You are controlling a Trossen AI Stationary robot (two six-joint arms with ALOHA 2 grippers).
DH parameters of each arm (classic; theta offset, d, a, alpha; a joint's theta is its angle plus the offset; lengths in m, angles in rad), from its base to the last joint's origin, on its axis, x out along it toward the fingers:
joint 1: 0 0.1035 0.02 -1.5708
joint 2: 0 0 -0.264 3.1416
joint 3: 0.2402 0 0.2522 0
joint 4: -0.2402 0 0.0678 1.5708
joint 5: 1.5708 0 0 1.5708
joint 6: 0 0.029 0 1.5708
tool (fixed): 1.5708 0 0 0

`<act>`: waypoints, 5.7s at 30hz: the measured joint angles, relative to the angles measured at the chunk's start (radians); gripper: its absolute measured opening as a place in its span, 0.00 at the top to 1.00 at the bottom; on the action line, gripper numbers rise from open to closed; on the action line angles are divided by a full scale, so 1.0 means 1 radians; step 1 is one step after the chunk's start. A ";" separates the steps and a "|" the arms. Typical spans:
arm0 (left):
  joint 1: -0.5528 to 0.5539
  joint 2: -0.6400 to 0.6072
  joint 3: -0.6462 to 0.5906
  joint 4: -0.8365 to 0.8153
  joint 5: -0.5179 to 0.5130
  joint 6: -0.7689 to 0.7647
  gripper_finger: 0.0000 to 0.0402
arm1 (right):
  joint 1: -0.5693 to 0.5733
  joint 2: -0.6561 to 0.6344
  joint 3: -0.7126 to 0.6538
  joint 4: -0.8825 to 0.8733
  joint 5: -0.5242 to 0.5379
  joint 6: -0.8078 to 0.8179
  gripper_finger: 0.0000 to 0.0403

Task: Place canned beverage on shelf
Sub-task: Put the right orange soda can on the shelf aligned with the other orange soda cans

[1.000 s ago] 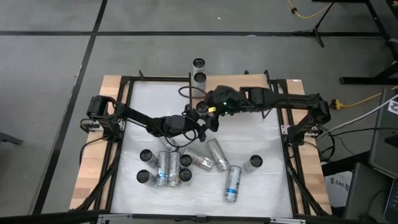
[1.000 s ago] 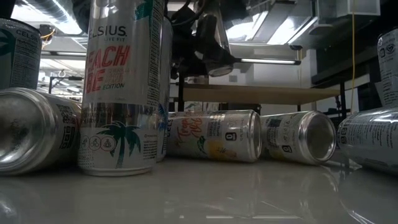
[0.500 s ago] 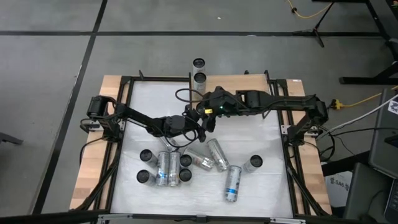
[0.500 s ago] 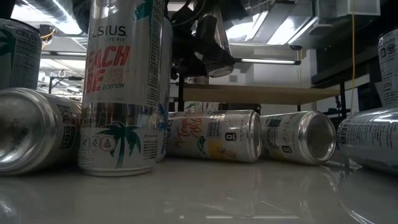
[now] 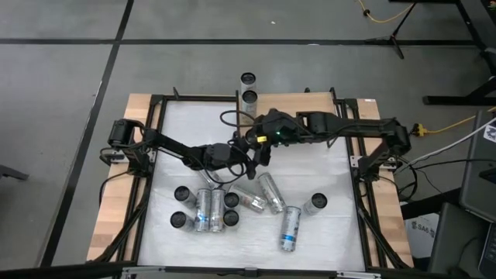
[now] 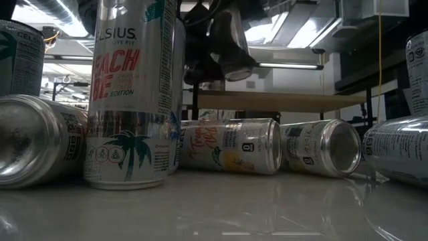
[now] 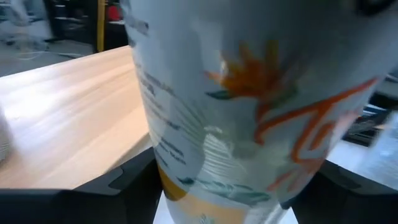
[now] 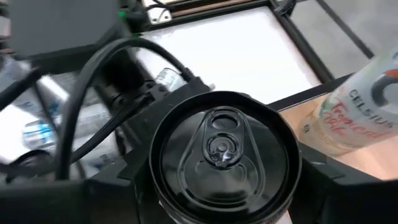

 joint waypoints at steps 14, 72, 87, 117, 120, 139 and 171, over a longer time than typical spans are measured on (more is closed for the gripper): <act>0.000 -0.001 0.001 -0.010 0.113 0.000 0.30 | -0.058 -0.075 0.000 -0.032 -0.153 -0.013 0.40; 0.000 -0.745 -0.001 -0.858 0.128 0.158 0.29 | -0.323 -0.099 -0.291 0.436 -0.522 -0.318 0.40; 0.000 -0.745 -0.001 -0.855 0.128 0.158 0.29 | -0.323 -0.096 -0.313 0.477 -0.414 -0.331 0.40; 0.000 -0.745 -0.001 -0.855 0.128 0.156 0.29 | -0.321 -0.073 -0.313 0.472 -0.378 -0.318 0.20; 0.000 -0.745 -0.001 -0.855 0.128 0.155 0.29 | -0.321 -0.073 -0.313 0.473 -0.358 -0.317 0.19; 0.000 -0.745 -0.001 -0.855 0.128 0.155 0.29 | -0.321 -0.075 -0.313 0.478 -0.346 -0.314 0.19; 0.000 -0.745 -0.001 -0.855 0.128 0.155 0.29 | -0.320 -0.085 -0.143 0.391 -0.361 -0.313 0.19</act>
